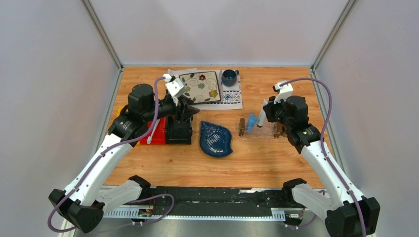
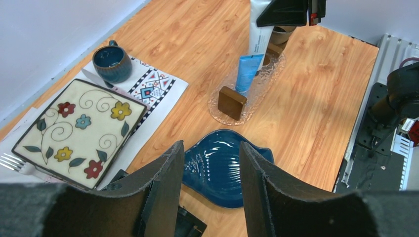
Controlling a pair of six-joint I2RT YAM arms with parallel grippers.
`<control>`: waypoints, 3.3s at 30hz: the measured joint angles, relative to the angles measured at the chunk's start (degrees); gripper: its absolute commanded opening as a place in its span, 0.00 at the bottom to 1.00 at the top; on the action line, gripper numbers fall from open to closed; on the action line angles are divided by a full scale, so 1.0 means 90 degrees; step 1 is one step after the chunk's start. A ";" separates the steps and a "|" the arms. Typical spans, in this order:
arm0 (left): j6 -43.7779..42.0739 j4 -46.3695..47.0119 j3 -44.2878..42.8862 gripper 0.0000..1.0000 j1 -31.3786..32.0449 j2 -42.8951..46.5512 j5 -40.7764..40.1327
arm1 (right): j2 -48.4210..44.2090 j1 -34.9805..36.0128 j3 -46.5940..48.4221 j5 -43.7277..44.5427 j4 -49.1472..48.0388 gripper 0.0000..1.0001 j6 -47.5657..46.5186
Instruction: Prepare toiletry sets of a toothbrush and toothpaste on the tray
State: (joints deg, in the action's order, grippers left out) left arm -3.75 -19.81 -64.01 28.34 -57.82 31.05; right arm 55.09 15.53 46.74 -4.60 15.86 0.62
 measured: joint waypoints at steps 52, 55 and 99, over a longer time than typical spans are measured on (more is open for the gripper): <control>0.0049 0.0114 0.0073 0.53 -0.0005 -0.0017 0.0197 | 0.0209 0.0000 -0.0206 0.0032 -0.0311 0.00 -0.0175; 0.0051 0.0114 0.0073 0.53 -0.0005 -0.0017 0.0211 | 0.0211 -0.0005 -0.0214 0.0046 -0.0321 0.00 -0.0185; 0.0051 0.0141 0.0109 0.53 -0.0029 -0.0017 0.0248 | 0.0415 -0.0012 -0.0323 0.0068 -0.0374 0.00 -0.0216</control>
State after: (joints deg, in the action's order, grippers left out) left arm -3.29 -18.55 -63.02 28.08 -57.98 33.28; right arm 58.83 15.42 43.83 -3.99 12.49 -1.32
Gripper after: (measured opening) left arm 0.527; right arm 0.081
